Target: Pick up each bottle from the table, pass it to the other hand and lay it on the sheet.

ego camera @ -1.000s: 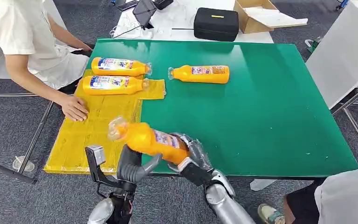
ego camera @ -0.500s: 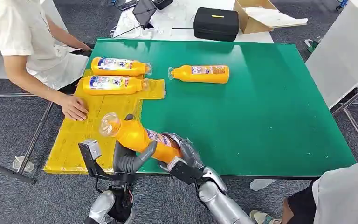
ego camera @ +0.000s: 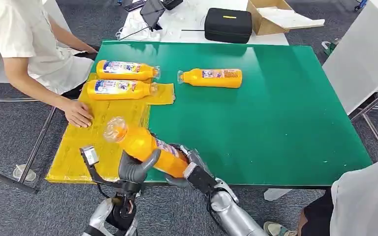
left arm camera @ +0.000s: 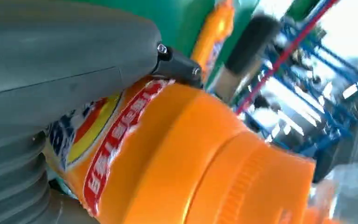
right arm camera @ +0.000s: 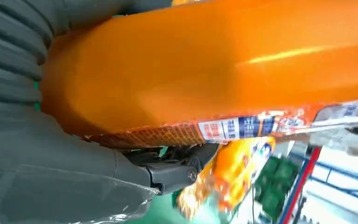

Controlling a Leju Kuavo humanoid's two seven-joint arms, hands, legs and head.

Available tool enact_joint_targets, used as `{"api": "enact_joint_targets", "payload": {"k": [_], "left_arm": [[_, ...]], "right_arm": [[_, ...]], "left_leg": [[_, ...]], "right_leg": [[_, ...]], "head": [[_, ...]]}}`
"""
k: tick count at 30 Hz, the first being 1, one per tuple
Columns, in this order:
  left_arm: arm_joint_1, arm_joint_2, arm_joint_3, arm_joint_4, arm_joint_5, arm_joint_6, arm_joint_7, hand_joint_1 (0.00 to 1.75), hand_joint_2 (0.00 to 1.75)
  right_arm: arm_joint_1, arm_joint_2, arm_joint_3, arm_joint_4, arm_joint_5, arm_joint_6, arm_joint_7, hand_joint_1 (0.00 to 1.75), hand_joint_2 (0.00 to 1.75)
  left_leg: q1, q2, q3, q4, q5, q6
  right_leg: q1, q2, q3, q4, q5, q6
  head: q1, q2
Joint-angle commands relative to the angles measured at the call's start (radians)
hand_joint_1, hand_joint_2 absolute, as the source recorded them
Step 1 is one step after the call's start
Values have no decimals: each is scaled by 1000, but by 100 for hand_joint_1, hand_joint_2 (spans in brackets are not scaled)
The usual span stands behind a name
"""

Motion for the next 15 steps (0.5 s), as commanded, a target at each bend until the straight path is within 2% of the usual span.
{"api": "enact_joint_targets", "payload": {"k": [1, 6, 11, 12, 15], "left_arm": [[-31, -6, 3, 24, 32, -59, 2, 175, 175], [-34, -6, 4, 30, 33, -61, 1, 175, 175], [-28, -3, 10, 16, 37, -83, -16, 175, 175], [-23, 2, 16, -3, 24, -79, -29, 175, 175], [11, 4, 70, -84, -39, 11, -69, 175, 175]], "right_arm": [[30, -19, -11, -12, -34, 42, 43, 0, 175], [29, -18, -14, -2, -36, 44, 41, 0, 175], [38, -18, -30, -2, -39, 35, 40, 0, 175], [60, -22, -56, -11, -42, 15, 35, 0, 0], [135, -39, -141, -41, -10, -77, 22, 0, 0]], "left_leg": [[1, -2, 5, 1, -2, 0], [0, -2, 2, 0, 0, 0], [1, -2, 6, 1, -3, -1], [1, -2, 5, 0, -2, 0], [1, -4, 6, 0, -3, 0]], "right_leg": [[1, -2, 6, 0, -3, -2], [0, -2, 2, -1, -1, -1], [2, -2, 7, 0, -3, -2], [1, -1, 5, 0, -3, -2], [2, -3, 8, -1, -4, -2]], "head": [[0, 0], [0, 0], [0, 0], [0, 0], [0, 0]]}}
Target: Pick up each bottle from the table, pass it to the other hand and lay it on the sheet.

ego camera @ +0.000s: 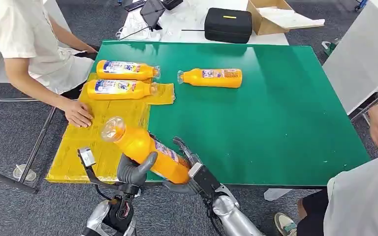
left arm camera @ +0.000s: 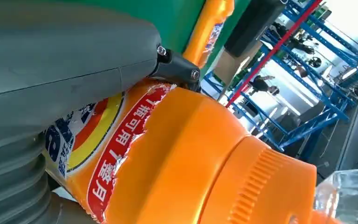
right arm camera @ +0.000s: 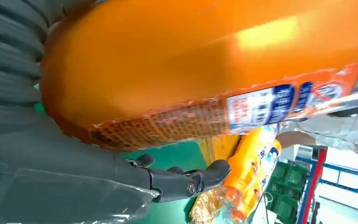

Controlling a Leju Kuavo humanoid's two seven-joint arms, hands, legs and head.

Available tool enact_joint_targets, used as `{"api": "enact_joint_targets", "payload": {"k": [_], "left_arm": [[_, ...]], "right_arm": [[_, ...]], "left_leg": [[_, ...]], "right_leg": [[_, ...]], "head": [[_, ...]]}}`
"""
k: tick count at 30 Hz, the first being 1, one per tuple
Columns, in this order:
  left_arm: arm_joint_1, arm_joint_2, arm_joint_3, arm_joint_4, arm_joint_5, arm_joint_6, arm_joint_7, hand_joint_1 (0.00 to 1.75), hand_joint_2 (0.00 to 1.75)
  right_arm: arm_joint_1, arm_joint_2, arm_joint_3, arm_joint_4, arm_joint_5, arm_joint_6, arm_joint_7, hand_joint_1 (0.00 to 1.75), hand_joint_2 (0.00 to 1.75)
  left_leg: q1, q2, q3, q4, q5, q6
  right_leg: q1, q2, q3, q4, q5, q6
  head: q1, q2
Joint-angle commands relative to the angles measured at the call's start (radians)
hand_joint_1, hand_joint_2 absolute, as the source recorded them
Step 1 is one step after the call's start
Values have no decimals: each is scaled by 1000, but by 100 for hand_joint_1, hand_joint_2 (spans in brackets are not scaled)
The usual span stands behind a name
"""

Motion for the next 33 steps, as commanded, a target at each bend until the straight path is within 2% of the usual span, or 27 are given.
{"api": "enact_joint_targets", "payload": {"k": [1, 2, 3, 5, 6, 7, 9, 10, 11, 13, 15, 16, 17, 19, 20, 22, 24, 26, 27, 29, 31, 33], "left_arm": [[16, 5, 70, -109, -68, 100, -66, 175, 175], [20, 3, 99, -131, -126, 193, -88, 175, 175], [23, 6, 120, -162, -290, 368, -157, 175, 175], [34, -8, 152, -231, -583, 590, -176, 175, 175], [34, -2, 151, -236, -652, 640, -176, 175, 175], [35, 19, 132, -244, -759, 746, -176, 175, 175], [28, 53, 100, -222, -842, 849, -176, 175, 175], [28, 53, 100, -222, -842, 849, -176, 175, 175], [17, 82, 77, -174, -955, 946, -176, 175, 175], [10, 38, 182, -84, -1197, 946, -176, 175, 175], [-18, 48, 167, -18, -1170, 946, -176, 175, 175], [-60, 68, 139, 69, -1226, 944, -132, 175, 175], [-72, 62, 155, 94, -1276, 946, -116, 175, 175], [-97, 32, 233, 171, -1468, 946, -101, 175, 175], [-126, 40, 236, 241, -1594, 946, -32, 175, 175], [-130, 36, 249, 253, -1598, 946, -44, 175, 175], [-177, 30, 253, 369, -1610, 946, -42, 175, 175], [-240, 38, 202, 507, -1585, 913, -1, 175, 175], [-258, 42, 182, 553, -1579, 884, 10, 175, 175], [-289, 44, 144, 625, -1558, 810, -16, 175, 175], [-311, 47, 123, 670, -1529, 748, -40, 175, 175], [-348, 57, 73, 724, -1564, 710, -1, 175, 175]], "right_arm": [[120, -41, -156, -17, 16, -120, -9, 0, 0], [134, -42, -198, -21, 19, -185, -12, 0, 0], [147, -54, -240, -24, 54, -282, -14, 0, 0], [161, -71, -312, -48, 102, -395, -47, 0, 0], [164, -78, -335, -59, 115, -429, -58, 0, 0], [174, -86, -402, -99, 132, -490, -82, 0, 0], [183, -83, -458, -137, 158, -524, -103, 0, 0], [183, -83, -458, -137, 158, -524, -103, 0, 0], [199, -80, -493, -206, 176, -577, -103, 0, 0], [220, -77, -515, -306, 162, -631, -103, 0, 0], [227, -76, -524, -341, 160, -660, -103, 0, 0], [233, -71, -529, -360, 153, -657, -103, 0, 0], [231, -67, -528, -359, 158, -648, -103, 0, 0], [221, -60, -511, -329, 179, -615, -103, 0, 0], [215, -56, -494, -322, 175, -604, -103, 0, 0], [210, -53, -485, -313, 175, -613, -103, 0, 0], [197, -60, -444, -288, 158, -608, -103, 0, 0], [186, -66, -404, -270, 144, -594, -103, 0, 0], [180, -66, -390, -260, 139, -587, -103, 0, 175], [164, -73, -350, -244, 135, -570, -103, 0, 175], [145, -75, -320, -222, 125, -563, -103, 0, 175], [122, -75, -289, -195, 115, -556, -103, 0, 175]], "left_leg": [[2, -5, 9, 0, -4, 0], [1, -3, 3, 0, -1, 0], [2, -4, 6, 0, -3, 0], [1, -3, 3, 0, -2, 0], [2, -3, 9, 2, -6, 0], [0, -2, 2, 1, -2, 0], [0, -3, 2, 0, -2, 0], [0, -3, 3, 1, -3, 0], [0, -4, 4, 0, -3, 0], [-1, -4, 2, -1, -2, 0], [-1, -5, 3, -1, -2, 0], [0, -4, 6, 0, -3, -1], [-1, -7, 1, -2, 0, 0], [0, -5, 3, -1, -1, 0], [-1, -5, 3, -1, 0, 0], [0, -4, 5, -1, -1, -1], [0, -4, 5, -1, -2, 0], [1, -4, 7, -1, -2, -1], [1, -4, 6, -1, -1, -1], [0, -5, 3, -1, 1, 0], [1, -4, 7, 0, -2, 0], [0, -3, 3, -1, 0, 0]], "right_leg": [[2, -4, 11, -1, -5, -3], [1, -3, 5, -1, -2, -1], [2, -4, 8, -1, -4, -2], [1, -3, 5, 0, -2, -1], [2, -2, 11, 1, -6, -3], [0, -2, 4, 0, -2, -1], [0, -2, 4, 0, -2, -2], [0, -3, 5, 1, -3, -2], [0, -3, 6, 0, -3, -2], [-1, -2, 3, 0, -2, -1], [0, -2, 5, 0, -2, -2], [0, -2, 7, 0, -3, -3], [-1, -5, 3, -1, -1, -1], [0, -3, 5, -1, -1, -1], [-1, -3, 4, -1, -1, -1], [1, -2, 6, -2, -1, -2], [0, -2, 6, -1, -2, -2], [1, -2, 8, -1, -2, -3], [1, -2, 7, -1, -1, -2], [0, -3, 4, -1, 0, -1], [1, -2, 9, -1, -2, -3], [0, -1, 4, -1, 0, -1]], "head": [[0, 0], [0, 0], [0, 0], [0, 0], [0, 0], [0, 0], [0, 0], [0, 0], [0, 0], [0, 0], [0, 0], [0, 0], [0, 0], [0, 0], [0, 0], [0, 0], [0, 0], [0, 0], [0, 0], [0, 0], [0, 0], [0, 0]]}}
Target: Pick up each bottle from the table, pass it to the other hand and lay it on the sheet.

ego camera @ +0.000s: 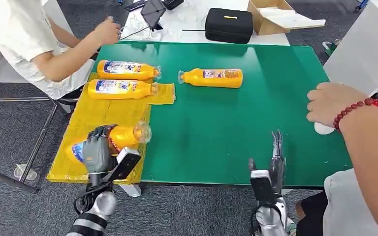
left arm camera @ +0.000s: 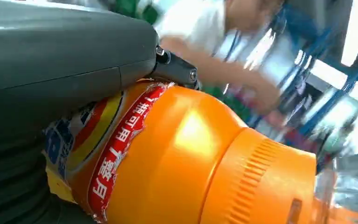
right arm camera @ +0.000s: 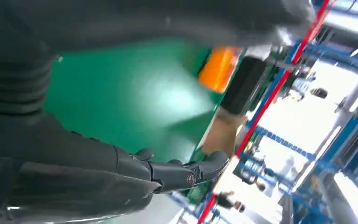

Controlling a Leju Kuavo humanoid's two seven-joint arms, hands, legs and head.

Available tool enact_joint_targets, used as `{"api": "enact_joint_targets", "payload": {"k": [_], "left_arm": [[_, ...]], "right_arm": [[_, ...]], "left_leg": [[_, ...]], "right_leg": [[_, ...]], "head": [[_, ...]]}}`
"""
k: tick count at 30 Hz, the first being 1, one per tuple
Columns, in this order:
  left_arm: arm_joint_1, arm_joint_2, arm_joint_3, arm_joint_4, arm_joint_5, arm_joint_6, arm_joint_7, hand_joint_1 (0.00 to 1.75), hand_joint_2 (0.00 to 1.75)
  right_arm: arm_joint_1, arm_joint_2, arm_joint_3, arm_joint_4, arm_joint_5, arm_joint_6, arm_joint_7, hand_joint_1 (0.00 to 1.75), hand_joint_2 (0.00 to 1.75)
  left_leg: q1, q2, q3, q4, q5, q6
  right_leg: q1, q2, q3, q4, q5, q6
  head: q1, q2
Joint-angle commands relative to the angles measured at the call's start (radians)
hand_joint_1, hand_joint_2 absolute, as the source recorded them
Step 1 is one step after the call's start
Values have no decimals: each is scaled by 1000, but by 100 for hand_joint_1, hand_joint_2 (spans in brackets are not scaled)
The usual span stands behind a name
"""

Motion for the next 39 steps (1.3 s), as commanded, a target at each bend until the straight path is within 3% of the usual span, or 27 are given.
{"api": "enact_joint_targets", "payload": {"k": [1, 3, 4, 5, 6, 13, 16, 17, 19, 20, 21, 22, 39], "left_arm": [[-216, 37, -159, 438, -14, -169, 28, 175, 175], [-260, 50, -206, 485, -52, -245, 75, 148, 175], [-271, 51, -212, 496, -53, -278, 80, 115, 175], [-284, 46, -189, 505, -7, -364, 74, 98, 175], [-290, 44, -178, 509, 19, -414, 64, 120, 175], [-290, 44, -178, 509, 19, -414, 64, 120, 175], [-306, 46, -183, 516, 29, -468, 75, 110, 175], [-316, 48, -188, 521, 27, -475, 89, 101, 175], [-332, 48, -193, 535, 27, -499, 105, 65, 175], [-333, 50, -196, 539, 27, -507, 106, 31, 175], [-334, 51, -197, 542, 27, -513, 105, 10, 175], [-334, 53, -202, 549, 26, -529, 108, 3, 175], [-336, 70, -234, 590, 25, -668, 192, 0, 175]], "right_arm": [[-97, -18, 160, 117, -35, 34, 1, 0, 175], [-119, -22, 194, 140, -39, 41, 1, 0, 175], [-123, -22, 198, 143, -42, 41, 1, 0, 175], [-128, -27, 212, 148, -50, 34, 1, 0, 175], [-130, -29, 215, 148, -54, 32, 1, 0, 175], [-130, -29, 215, 148, -54, 32, 1, 0, 175], [-135, -32, 217, 152, -59, 28, 1, 0, 175], [-139, -32, 217, 157, -62, 27, 1, 0, 175], [-139, -34, 212, 161, -70, 25, 1, 0, 175], [-138, -37, 213, 163, -69, 26, 1, 0, 175], [-137, -35, 212, 165, -72, 27, 1, 0, 175], [-135, -37, 214, 166, -72, 28, 1, 0, 175], [-108, -28, 217, 164, -114, 7, 1, 0, 175]], "left_leg": [[1, 1, 5, 0, -2, 0], [1, 1, 5, 0, -1, -1], [1, 1, 4, 0, -1, -1], [1, 1, 4, -1, 0, -1], [1, 2, 7, 0, -2, -1], [0, 0, 14, -2, 0, 1], [1, 0, 14, -1, 1, 1], [0, -1, 13, -1, 2, 1], [0, -1, 13, -1, 2, 1], [0, -2, 13, -1, 3, 1], [0, -1, 14, -1, 3, 2], [0, -1, 15, -2, 3, 1], [1, 3, 16, -1, 0, 0]], "right_leg": [[1, 1, 5, -1, -1, -2], [1, 1, 5, -1, -1, -2], [1, 1, 5, -1, 0, -2], [1, 1, 4, -1, 0, -2], [2, 2, 7, -1, -1, -3], [0, -3, 15, -2, -1, -2], [1, -3, 15, -1, 0, -2], [0, -4, 15, -1, 0, -2], [1, -3, 15, -1, 0, -2], [0, -5, 15, -1, 0, -2], [1, -4, 16, -1, 1, -3], [1, -4, 17, -2, 1, -2], [2, 0, 17, -2, 0, -3]], "head": [[0, 0], [0, 0], [0, 0], [0, 0], [0, 0], [0, 0], [0, 0], [0, 0], [0, 0], [0, 0], [0, 0], [0, 0], [0, 0]]}}
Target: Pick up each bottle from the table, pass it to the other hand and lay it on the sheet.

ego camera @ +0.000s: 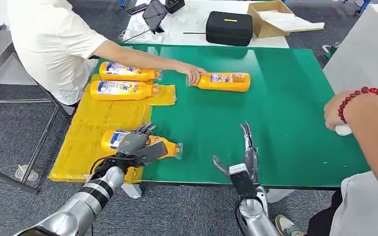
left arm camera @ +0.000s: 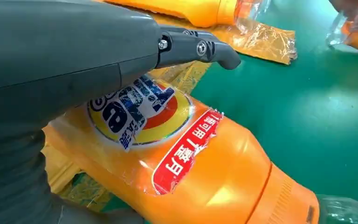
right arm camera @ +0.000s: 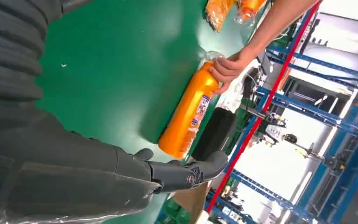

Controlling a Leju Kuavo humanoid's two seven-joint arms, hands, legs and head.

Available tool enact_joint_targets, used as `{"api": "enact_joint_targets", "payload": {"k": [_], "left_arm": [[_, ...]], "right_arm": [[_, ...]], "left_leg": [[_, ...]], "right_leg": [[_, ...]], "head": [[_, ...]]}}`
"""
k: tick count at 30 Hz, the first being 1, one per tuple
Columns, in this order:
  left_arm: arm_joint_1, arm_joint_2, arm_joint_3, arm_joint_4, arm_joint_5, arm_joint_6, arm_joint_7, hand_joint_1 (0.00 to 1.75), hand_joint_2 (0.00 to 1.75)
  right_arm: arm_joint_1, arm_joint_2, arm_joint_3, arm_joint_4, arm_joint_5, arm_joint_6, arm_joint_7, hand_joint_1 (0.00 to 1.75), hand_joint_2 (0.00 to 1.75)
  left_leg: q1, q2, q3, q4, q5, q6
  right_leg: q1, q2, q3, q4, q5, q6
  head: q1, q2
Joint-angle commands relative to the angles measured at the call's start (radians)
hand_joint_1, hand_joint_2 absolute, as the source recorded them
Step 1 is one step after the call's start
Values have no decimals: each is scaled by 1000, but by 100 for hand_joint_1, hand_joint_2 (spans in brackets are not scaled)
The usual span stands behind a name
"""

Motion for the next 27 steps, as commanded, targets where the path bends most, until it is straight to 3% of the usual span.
{"api": "enact_joint_targets", "payload": {"k": [1, 8, 12, 21, 27], "left_arm": [[6, 30, -50, 101, -3, -75, 56, 0, 175], [3, 34, -49, 101, 14, -110, 45, 0, 175], [5, 34, -39, 77, 51, -121, -34, 0, 175], [5, 34, -39, 77, 51, -121, -34, 0, 175], [50, 19, 5, -54, 179, -132, -228, 0, 175]], "right_arm": [[-13, -12, 16, 53, -27, -17, 0, 0, 175], [-26, -17, 10, 61, -35, -23, 0, 0, 175], [-41, -15, 15, 56, -44, -22, 0, 0, 175], [-41, -15, 15, 56, -44, -22, 0, 0, 175], [-46, -9, 42, 40, -50, -24, 0, 0, 175]], "left_leg": [[1, 4, 4, -1, -1, 0], [1, 5, 6, -1, -1, -1], [1, 5, 6, -1, -1, 0], [1, 5, 5, -1, -1, 0], [0, 4, 4, 0, 0, 0]], "right_leg": [[1, 5, 3, -2, 1, -2], [1, 6, 5, -2, 1, -3], [1, 6, 4, -1, 1, -3], [1, 6, 5, -2, 1, -2], [0, 5, 4, -1, 1, -3]], "head": [[0, 0], [0, 0], [0, 0], [0, 0], [0, 0]]}}
